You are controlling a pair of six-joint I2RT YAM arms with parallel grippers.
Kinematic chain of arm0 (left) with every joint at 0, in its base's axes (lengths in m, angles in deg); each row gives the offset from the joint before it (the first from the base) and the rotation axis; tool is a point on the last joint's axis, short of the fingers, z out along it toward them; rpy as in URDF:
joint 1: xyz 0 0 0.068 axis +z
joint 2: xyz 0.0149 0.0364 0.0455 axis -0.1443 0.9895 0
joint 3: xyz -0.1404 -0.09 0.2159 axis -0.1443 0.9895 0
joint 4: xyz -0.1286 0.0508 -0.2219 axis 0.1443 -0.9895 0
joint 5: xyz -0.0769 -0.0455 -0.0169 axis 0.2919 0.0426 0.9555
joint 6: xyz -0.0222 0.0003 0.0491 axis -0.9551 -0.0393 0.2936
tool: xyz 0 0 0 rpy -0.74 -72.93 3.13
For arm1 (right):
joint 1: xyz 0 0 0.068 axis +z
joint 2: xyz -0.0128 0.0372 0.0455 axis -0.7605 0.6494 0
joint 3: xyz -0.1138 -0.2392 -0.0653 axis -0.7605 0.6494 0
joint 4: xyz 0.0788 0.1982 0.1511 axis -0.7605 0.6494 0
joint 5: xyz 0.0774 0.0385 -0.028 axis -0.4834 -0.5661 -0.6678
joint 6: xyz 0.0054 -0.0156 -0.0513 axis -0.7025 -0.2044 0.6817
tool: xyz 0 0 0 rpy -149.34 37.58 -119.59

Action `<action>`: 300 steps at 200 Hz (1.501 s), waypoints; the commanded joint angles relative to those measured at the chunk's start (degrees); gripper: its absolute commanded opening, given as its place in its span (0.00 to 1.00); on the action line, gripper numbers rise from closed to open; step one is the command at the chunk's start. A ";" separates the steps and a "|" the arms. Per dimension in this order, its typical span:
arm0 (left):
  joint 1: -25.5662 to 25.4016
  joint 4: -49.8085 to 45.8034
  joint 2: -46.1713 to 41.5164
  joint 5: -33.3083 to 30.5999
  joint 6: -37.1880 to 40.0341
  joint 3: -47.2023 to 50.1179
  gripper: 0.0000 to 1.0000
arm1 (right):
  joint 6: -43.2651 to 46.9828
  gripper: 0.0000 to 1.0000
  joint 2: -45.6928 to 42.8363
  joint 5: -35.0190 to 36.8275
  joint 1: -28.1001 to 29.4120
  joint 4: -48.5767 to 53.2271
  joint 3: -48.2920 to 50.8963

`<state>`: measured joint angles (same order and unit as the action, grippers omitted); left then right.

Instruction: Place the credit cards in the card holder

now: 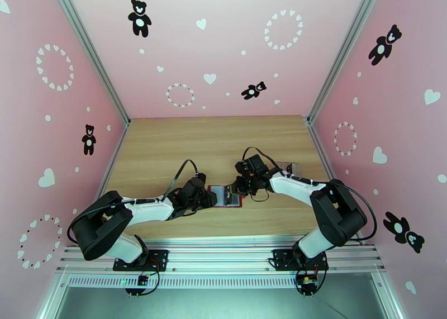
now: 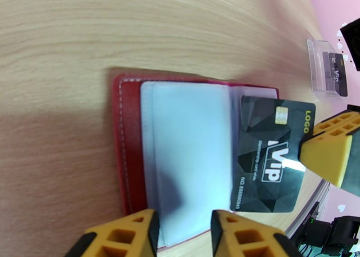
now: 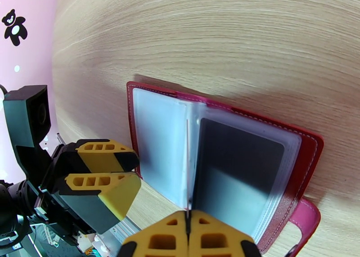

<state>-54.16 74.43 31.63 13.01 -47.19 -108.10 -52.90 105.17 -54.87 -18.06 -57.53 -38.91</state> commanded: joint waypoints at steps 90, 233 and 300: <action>0.34 1.23 0.26 1.30 -0.51 1.21 0.36 | -1.58 0.00 1.14 -0.56 0.11 -0.71 -1.49; 0.26 2.50 0.53 1.63 -1.17 2.18 0.36 | -4.60 0.00 -1.48 -2.37 -0.19 -1.70 -0.40; 0.30 1.76 -0.53 1.31 -1.07 2.27 0.35 | -5.03 0.00 0.16 -1.87 -0.33 -3.35 0.91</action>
<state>-54.16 76.79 31.63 13.40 -47.86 -106.65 -57.45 105.00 -56.49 -18.15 -60.09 -38.93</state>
